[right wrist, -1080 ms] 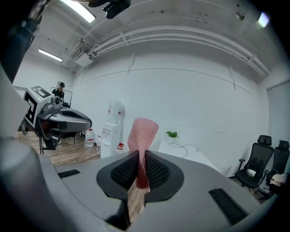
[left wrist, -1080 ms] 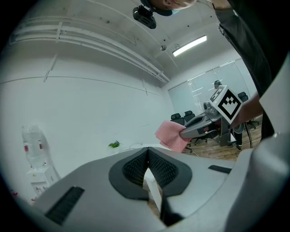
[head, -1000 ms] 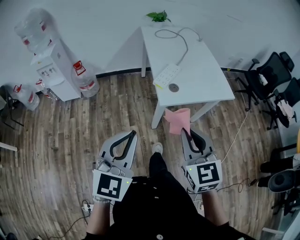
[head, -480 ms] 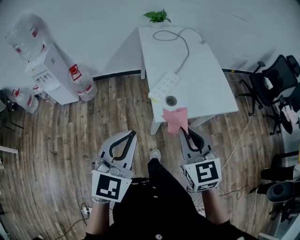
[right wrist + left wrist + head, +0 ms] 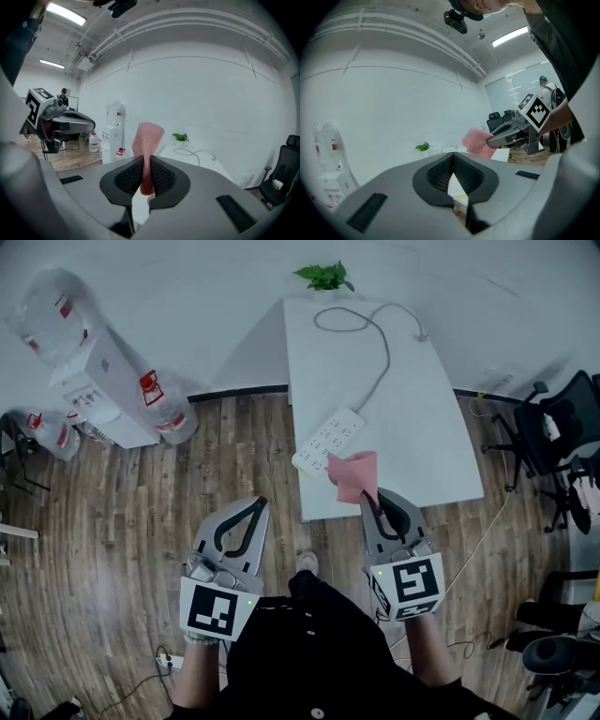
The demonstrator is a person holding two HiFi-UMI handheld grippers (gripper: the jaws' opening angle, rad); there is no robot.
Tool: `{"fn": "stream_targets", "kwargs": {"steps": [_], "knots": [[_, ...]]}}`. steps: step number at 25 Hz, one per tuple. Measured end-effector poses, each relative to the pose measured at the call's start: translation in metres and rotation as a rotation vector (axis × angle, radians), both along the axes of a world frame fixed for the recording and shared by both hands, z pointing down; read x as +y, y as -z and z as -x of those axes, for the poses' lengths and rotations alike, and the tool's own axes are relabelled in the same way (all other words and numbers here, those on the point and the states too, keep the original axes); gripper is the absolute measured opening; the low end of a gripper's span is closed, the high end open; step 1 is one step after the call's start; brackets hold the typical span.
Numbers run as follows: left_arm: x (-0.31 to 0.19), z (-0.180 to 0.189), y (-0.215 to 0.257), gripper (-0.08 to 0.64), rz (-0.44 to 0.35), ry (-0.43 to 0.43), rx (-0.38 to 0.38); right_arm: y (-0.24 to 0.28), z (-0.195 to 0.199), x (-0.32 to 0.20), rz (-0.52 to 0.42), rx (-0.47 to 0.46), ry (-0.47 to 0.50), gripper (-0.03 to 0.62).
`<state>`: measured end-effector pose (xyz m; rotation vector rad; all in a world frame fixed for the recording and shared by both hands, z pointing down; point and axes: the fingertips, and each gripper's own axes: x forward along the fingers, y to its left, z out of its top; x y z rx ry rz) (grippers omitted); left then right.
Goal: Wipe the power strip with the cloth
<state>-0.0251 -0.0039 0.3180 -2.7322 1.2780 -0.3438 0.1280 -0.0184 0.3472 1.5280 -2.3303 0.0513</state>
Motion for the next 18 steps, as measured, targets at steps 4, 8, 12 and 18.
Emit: {"fn": "stream_targets", "kwargs": {"steps": [4, 8, 12, 18], "knots": [[-0.031, -0.010, -0.001, 0.014, 0.007, 0.022, -0.018, -0.002, -0.013, -0.032, 0.005, -0.005, 0.017, 0.051], [-0.055, -0.028, 0.000, 0.014, 0.008, 0.026, -0.023, -0.002, -0.030, -0.054, 0.015, -0.016, 0.015, 0.051], [-0.070, -0.044, 0.001, 0.014, 0.002, 0.022, -0.025, -0.004, -0.045, -0.068, 0.018, -0.019, 0.010, 0.051], [-0.084, -0.061, 0.008, 0.014, -0.005, 0.006, -0.038, -0.001, -0.063, -0.081, 0.015, -0.034, -0.013, 0.051]]}}
